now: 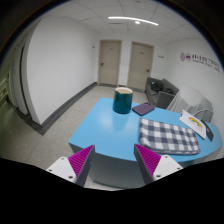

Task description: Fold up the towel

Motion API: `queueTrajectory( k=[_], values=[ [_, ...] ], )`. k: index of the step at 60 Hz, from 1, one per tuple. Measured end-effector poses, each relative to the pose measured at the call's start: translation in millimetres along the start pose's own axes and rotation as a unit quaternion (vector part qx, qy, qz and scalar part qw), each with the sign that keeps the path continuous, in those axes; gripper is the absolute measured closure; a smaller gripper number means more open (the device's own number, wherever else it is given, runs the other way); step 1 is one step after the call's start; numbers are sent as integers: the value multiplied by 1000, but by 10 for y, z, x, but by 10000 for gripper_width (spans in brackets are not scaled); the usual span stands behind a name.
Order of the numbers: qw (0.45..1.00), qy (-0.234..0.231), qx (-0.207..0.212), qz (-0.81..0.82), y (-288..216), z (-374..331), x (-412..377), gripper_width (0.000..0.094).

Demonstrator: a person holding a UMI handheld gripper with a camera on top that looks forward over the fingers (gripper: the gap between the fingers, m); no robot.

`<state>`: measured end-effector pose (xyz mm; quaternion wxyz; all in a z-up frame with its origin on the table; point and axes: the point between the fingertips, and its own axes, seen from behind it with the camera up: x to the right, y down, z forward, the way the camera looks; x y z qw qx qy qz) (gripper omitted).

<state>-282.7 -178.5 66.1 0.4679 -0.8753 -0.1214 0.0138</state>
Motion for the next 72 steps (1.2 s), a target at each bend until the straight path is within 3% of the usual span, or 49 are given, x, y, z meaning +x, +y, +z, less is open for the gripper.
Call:
queueTrajectory(
  k=[6,12,15,17,20,21,22,23,24,25,26,33,38,42,52,59,68,72],
  values=[
    [998,52,-3,-36,-46,537,603,144],
    [998,48,-29,-32,30,1058,975,200],
    [998,43,-28,-34,65,1245,1154,281],
    [998,43,-34,-37,95,1313,1222,355],
    [998,33,-40,-36,144,1384,1240,551],
    [999,25,-34,-29,120,1395,1217,544],
    [999,21,-36,-26,136,1397,1216,661],
    [999,18,-34,-24,135,1396,1218,711],
    [999,20,-33,-24,136,1407,1245,707],
    [999,25,-31,-27,151,1414,1284,769],
    [999,33,-28,-33,146,1414,1327,892],
    [998,40,-18,-48,145,1426,1351,924],
    [999,18,-20,-22,57,1364,1316,931],
    [1000,8,10,17,-225,1208,1488,932],
    [995,35,66,68,-794,683,2611,926],
    [992,86,46,86,-530,600,3457,920],
    [984,147,-28,92,217,733,4240,905],
    [983,151,-48,95,423,789,4390,900]
  ],
)
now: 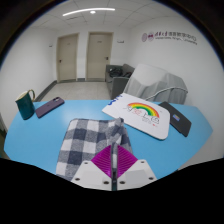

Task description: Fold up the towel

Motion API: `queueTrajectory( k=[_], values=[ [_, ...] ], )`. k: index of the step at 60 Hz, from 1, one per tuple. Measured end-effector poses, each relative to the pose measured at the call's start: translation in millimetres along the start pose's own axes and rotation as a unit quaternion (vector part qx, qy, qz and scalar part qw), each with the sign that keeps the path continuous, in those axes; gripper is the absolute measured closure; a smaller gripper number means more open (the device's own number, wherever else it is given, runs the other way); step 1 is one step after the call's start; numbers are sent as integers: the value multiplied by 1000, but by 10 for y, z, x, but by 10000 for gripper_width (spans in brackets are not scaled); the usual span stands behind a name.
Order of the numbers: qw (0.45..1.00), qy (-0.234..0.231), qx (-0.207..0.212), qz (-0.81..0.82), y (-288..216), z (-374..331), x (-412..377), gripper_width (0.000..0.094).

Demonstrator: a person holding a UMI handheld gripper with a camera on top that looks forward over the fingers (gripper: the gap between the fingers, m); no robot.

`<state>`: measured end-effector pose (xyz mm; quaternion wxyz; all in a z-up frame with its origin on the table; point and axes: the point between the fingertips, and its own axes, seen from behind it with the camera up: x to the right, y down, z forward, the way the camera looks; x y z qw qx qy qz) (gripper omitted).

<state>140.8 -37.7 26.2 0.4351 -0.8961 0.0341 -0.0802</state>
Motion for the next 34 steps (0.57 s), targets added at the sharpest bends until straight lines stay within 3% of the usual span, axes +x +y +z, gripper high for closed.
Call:
queueTrajectory(
  k=[4,5,7,8,10,12,20,34],
  values=[
    [1000,1,-11,10,76,35,38,736],
    [1000,2,-9,12,82,11,59,606],
    [1000,7,-5,14,70,-29,93,452],
    [1000,8,-3,14,59,-64,103,314],
    [1000,12,3,14,29,-152,119,147],
    [1000,13,11,19,-12,-267,118,92],
    [998,2,41,43,-132,-860,0,96],
    [997,-26,45,58,106,-1952,-264,91]
  ],
)
